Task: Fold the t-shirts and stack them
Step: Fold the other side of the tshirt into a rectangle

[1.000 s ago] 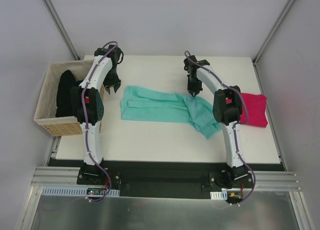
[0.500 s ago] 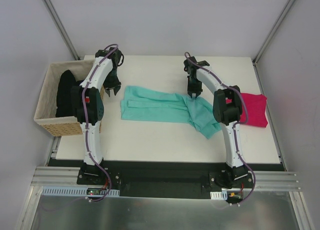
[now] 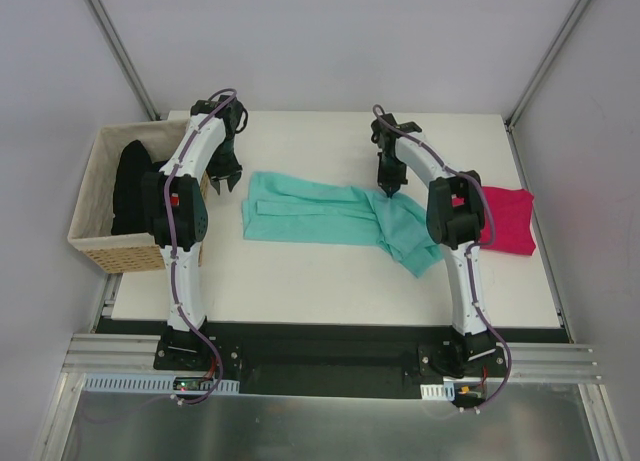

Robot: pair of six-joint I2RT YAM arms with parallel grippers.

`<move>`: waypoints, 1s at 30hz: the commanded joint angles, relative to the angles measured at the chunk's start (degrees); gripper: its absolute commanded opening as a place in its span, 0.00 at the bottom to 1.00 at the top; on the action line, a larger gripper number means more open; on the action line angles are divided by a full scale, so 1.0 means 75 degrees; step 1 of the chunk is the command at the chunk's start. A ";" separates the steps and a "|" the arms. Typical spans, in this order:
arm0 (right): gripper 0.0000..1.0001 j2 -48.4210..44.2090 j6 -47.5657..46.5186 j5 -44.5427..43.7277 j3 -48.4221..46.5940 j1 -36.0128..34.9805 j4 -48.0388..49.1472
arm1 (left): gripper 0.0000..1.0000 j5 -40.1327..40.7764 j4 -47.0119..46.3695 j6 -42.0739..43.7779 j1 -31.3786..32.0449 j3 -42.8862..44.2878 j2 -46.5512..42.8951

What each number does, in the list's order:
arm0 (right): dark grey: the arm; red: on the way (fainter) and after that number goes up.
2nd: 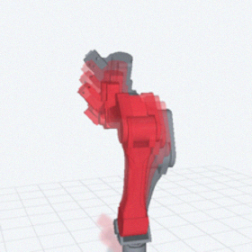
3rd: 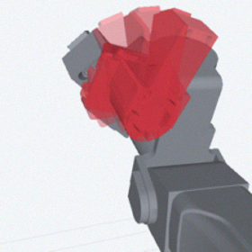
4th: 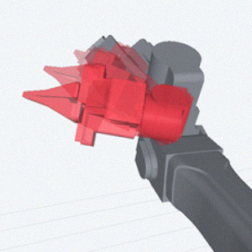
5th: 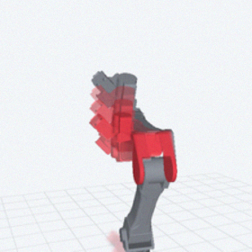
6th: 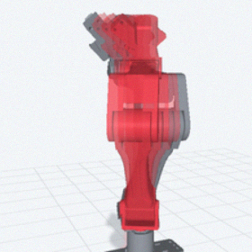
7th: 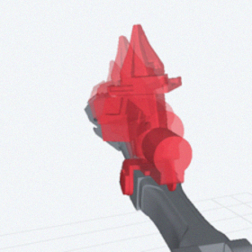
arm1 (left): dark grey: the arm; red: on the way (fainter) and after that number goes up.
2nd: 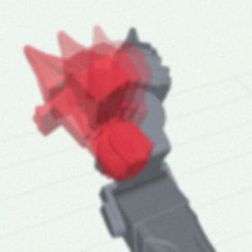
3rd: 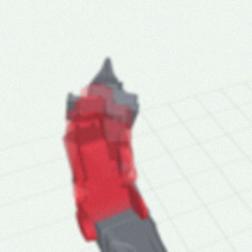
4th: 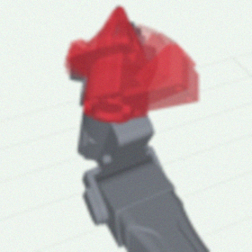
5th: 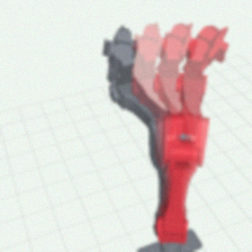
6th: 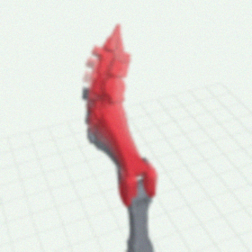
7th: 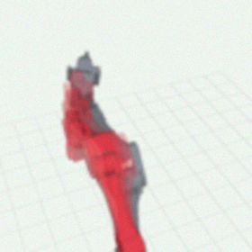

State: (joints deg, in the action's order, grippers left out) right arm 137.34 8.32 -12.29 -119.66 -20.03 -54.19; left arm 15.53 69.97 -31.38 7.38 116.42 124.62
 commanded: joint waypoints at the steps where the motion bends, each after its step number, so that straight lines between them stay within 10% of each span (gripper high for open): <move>1: 0.01 0.0028 0.0028 -0.0048 -0.0124 0.0105 -0.0075 | 0.34 0.0039 0.0326 -0.0106 -0.0081 0.0040 -0.0069; 30: 0.01 -0.2421 -0.0698 -0.1454 0.0650 -0.0376 -0.0051 | 0.34 -0.0102 -0.0564 -0.0141 -0.0081 -0.1296 -0.1428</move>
State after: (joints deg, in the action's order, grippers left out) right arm 122.72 5.08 -20.32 -112.46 -21.82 -53.76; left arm 15.03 66.15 -31.53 7.38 108.44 118.98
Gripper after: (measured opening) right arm 0.018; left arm 0.337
